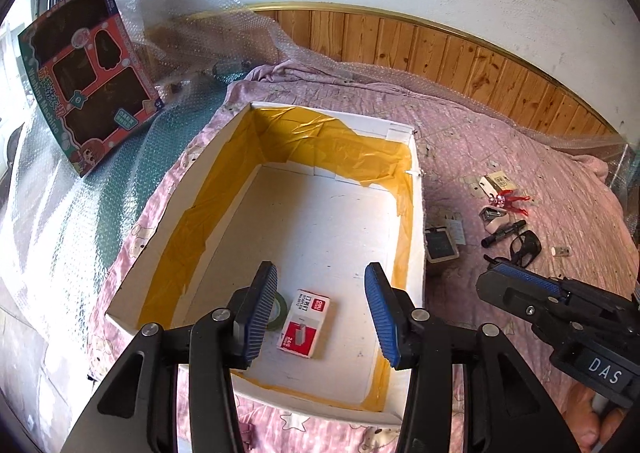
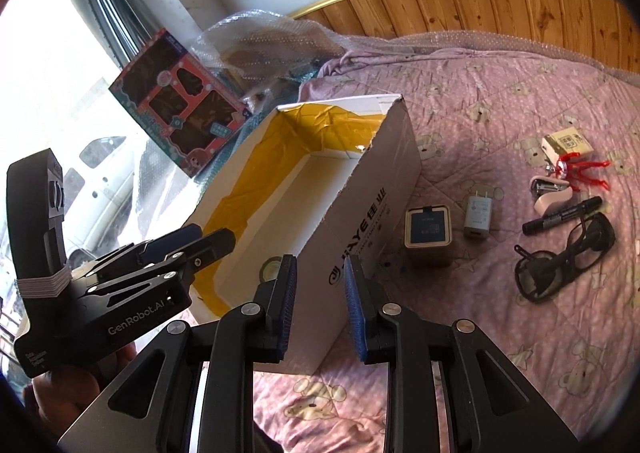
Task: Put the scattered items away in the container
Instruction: 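Move both open tools back toward the items on the bedspread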
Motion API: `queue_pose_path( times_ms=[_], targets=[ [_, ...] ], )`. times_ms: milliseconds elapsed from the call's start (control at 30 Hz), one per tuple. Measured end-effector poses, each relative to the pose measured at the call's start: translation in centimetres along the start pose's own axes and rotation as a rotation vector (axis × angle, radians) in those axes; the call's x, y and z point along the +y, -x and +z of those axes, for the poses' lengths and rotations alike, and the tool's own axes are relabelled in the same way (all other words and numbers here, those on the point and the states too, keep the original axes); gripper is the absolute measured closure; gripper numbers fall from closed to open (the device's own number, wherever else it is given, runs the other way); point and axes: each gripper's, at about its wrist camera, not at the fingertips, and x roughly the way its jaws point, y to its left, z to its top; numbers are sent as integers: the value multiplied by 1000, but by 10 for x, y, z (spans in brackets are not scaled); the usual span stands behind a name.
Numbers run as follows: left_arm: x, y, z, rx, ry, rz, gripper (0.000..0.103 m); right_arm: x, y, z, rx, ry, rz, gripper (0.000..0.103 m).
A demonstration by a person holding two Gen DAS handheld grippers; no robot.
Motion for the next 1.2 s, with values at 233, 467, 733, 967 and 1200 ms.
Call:
queue_pose_path(
  times_ms=[233, 467, 733, 967, 1200],
  targets=[
    [-24, 6, -6, -1, -32, -26, 56, -16, 18, -13, -22, -40, 13, 76],
    [-59, 12, -16, -13, -88, -78, 56, -46, 31, -31, -33, -108, 5, 75],
    [-109, 3, -26, 4, -184, -137, 56, -87, 48, -43, -50, -190, -22, 74],
    [-133, -19, -30, 51, -200, -158, 56, -125, 53, -48, -59, -271, -53, 74],
    [-141, -55, -25, 94, -171, -129, 49, -154, 46, -47, -49, -327, -70, 73]
  ],
)
